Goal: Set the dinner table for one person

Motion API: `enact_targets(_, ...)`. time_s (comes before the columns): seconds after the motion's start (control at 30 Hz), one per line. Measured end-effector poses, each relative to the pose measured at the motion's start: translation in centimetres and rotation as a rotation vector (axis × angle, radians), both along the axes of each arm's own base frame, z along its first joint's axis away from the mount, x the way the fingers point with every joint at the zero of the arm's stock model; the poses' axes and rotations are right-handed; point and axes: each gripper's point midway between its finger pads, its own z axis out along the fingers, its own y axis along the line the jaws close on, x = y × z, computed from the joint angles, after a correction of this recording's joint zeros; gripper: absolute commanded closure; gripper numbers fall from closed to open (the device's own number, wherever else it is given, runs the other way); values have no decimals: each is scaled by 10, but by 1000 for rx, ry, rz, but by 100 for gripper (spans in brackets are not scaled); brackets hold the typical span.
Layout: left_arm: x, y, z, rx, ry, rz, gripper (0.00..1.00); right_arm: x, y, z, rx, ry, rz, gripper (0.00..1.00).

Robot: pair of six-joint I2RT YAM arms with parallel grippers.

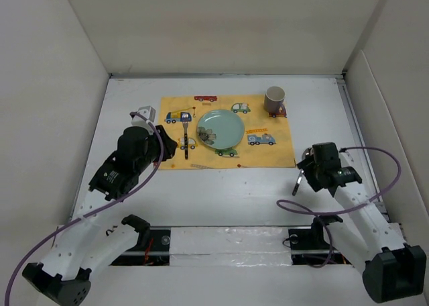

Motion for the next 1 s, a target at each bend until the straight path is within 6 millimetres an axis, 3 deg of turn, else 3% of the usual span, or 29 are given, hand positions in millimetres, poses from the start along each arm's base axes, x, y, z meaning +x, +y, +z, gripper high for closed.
enact_targets(0.07,-1,-2,-4,1,10,-9,72,-5,-13,-7,6,36,-52,37)
enact_targets(0.17,-1,-5,-8,6,20,-20,72,-6,-23,-21,11,114,-98,39)
enact_targets(0.23,-1,-7,-8,7,19,-28,71,-7,-25,-31,10,173,-98,51)
enact_targets(0.27,0,-8,-8,8,16,-30,71,-11,-27,-47,-1,258,-96,51)
enact_targets(0.33,1,-8,-6,5,10,-30,72,-10,-26,-53,-5,310,-69,52)
enact_targets(0.53,2,-11,-7,-5,4,-41,71,9,-24,-54,-17,315,-13,50)
enact_targets(0.67,2,-12,-12,-3,11,-44,72,7,-25,-62,-30,355,11,53)
enact_targets(0.87,6,-9,-9,5,-9,-28,72,12,-24,-67,-53,416,61,74)
enact_targets(0.9,7,-9,-8,5,-16,-25,72,15,-24,-67,-56,424,70,93)
enact_targets(0.93,8,-9,-7,4,-23,-24,72,18,-24,-67,-62,432,82,100)
enact_targets(1.0,10,-10,-6,0,-32,-24,72,27,-25,-66,-72,442,86,100)
